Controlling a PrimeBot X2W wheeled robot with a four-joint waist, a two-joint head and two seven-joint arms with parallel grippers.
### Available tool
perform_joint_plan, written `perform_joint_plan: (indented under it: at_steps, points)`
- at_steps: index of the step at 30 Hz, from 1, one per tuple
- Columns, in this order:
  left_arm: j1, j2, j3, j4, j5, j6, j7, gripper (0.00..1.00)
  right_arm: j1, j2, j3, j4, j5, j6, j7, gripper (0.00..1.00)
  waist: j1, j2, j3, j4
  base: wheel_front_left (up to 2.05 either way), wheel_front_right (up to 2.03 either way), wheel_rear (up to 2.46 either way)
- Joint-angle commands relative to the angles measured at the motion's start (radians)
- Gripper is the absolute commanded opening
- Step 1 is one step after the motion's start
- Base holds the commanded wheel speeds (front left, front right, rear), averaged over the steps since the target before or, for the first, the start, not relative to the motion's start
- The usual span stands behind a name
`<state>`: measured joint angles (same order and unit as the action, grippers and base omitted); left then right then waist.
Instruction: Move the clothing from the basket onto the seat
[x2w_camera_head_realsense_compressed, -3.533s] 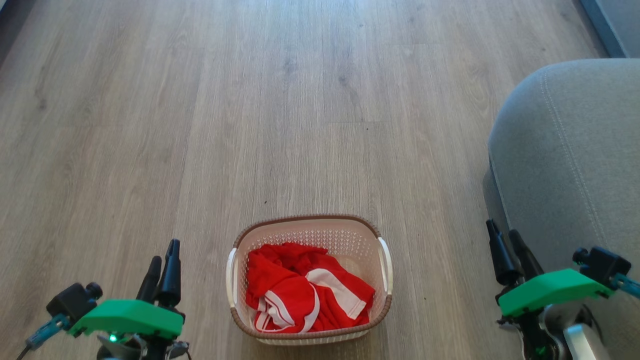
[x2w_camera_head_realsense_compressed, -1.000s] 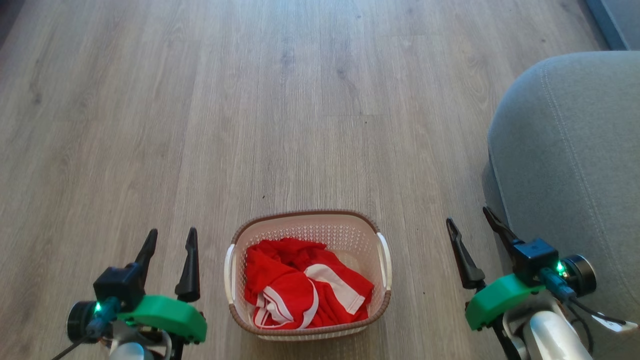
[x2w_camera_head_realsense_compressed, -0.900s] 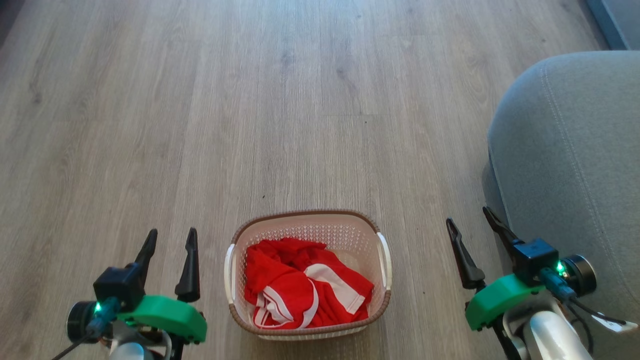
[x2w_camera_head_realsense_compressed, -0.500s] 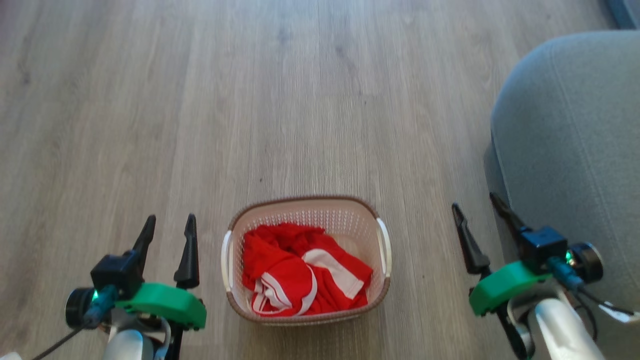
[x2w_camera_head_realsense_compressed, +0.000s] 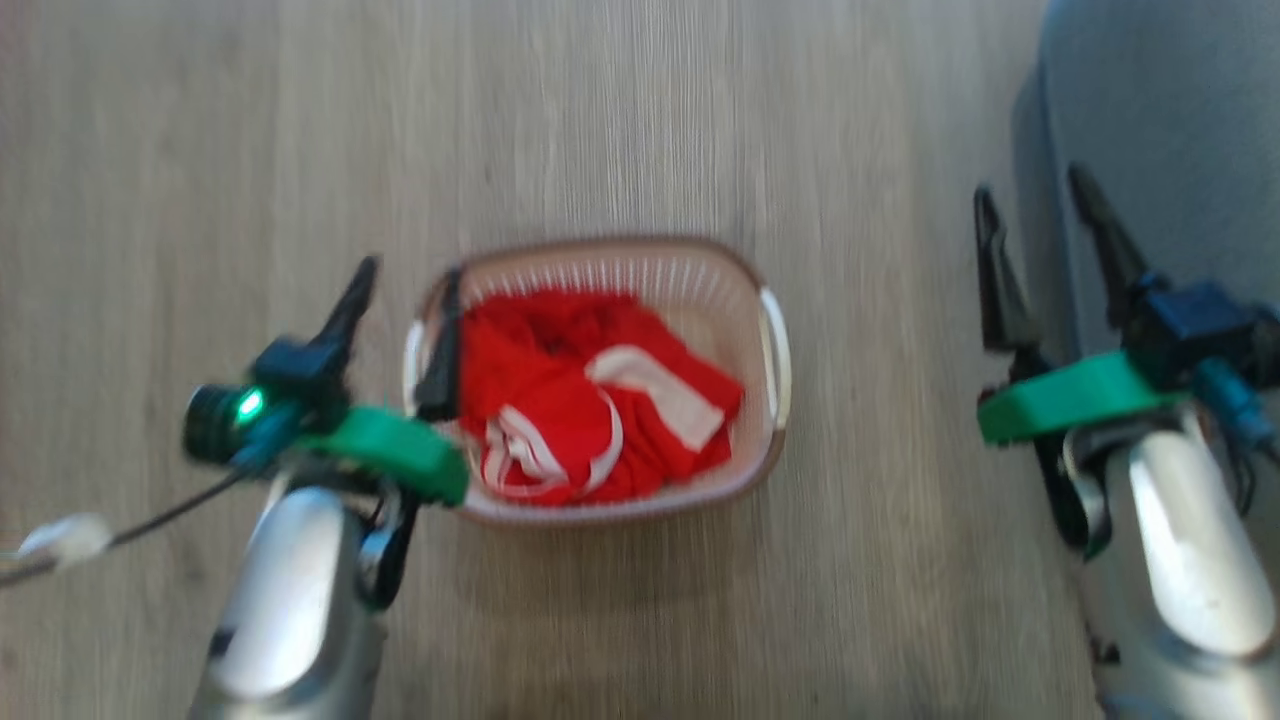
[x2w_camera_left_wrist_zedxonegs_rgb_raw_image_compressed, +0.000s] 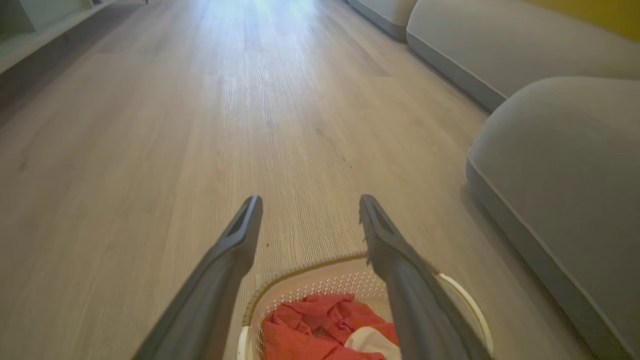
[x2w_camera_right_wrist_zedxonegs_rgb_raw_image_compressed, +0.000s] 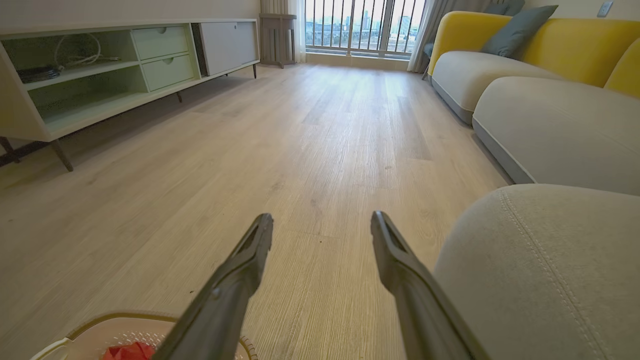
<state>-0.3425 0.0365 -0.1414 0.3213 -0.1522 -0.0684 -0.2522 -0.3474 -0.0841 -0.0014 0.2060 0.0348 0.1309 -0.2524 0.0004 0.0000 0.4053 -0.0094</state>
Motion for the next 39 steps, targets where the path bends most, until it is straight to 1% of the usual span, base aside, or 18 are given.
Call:
perform_joint_plan:
  at_steps: [1, 6, 11, 13, 16, 20, 28, 39]
  points:
    - [-0.03, 0.014, 0.009, 0.0, 0.02, -0.002, -0.01, 1.0, -0.021, 0.012, 0.017, -0.036, -0.009, 0.0, -0.009, 1.0, -0.0004, 0.0, 0.153, -0.014, 0.0, 0.0, 0.0]
    - [-0.184, 0.021, -0.088, 0.209, 0.128, 0.009, -0.006, 1.0, -0.088, 0.024, 0.025, -0.054, 0.0, 0.0, -0.009, 1.0, -0.0004, 0.0, 0.282, -0.039, 0.0, 0.0, 0.0]
    - [-0.364, 0.032, -0.149, 0.392, 0.209, 0.018, 0.048, 1.0, -0.141, 0.031, 0.053, -0.074, 0.013, 0.0, -0.009, 1.0, -0.0004, 0.0, 0.386, -0.072, 0.0, 0.0, 0.0]
    - [-0.432, 0.035, -0.175, 0.454, 0.242, 0.024, 0.064, 1.0, -0.152, 0.032, 0.052, -0.081, 0.02, 0.0, -0.009, 1.0, -0.0004, 0.0, 0.418, -0.083, 0.0, 0.0, 0.0]
    - [-0.516, 0.041, -0.218, 0.56, 0.295, 0.033, 0.121, 1.0, -0.165, 0.033, 0.051, -0.088, 0.034, 0.0, -0.009, 1.0, -0.0004, 0.0, 0.454, -0.098, 0.0, 0.0, 0.0]
    - [-0.597, 0.046, -0.252, 0.672, 0.332, 0.039, 0.184, 1.0, -0.171, 0.034, 0.054, -0.1, 0.064, 0.0, -0.009, 1.0, -0.0004, 0.0, 0.486, -0.113, 0.0, 0.0, 0.0]
    - [-0.676, 0.054, -0.287, 0.822, 0.351, 0.029, 0.239, 1.0, -0.179, 0.034, 0.07, -0.106, 0.104, 0.0, -0.009, 1.0, -0.0004, 0.0, 0.518, -0.138, 0.0, 0.0, 0.0]
    - [-0.729, 0.056, -0.332, 0.913, 0.363, 0.01, 0.269, 1.0, -0.179, 0.034, 0.075, -0.111, 0.125, 0.0, -0.009, 1.0, -0.0004, 0.0, 0.55, -0.144, 0.0, 0.0, 0.0]
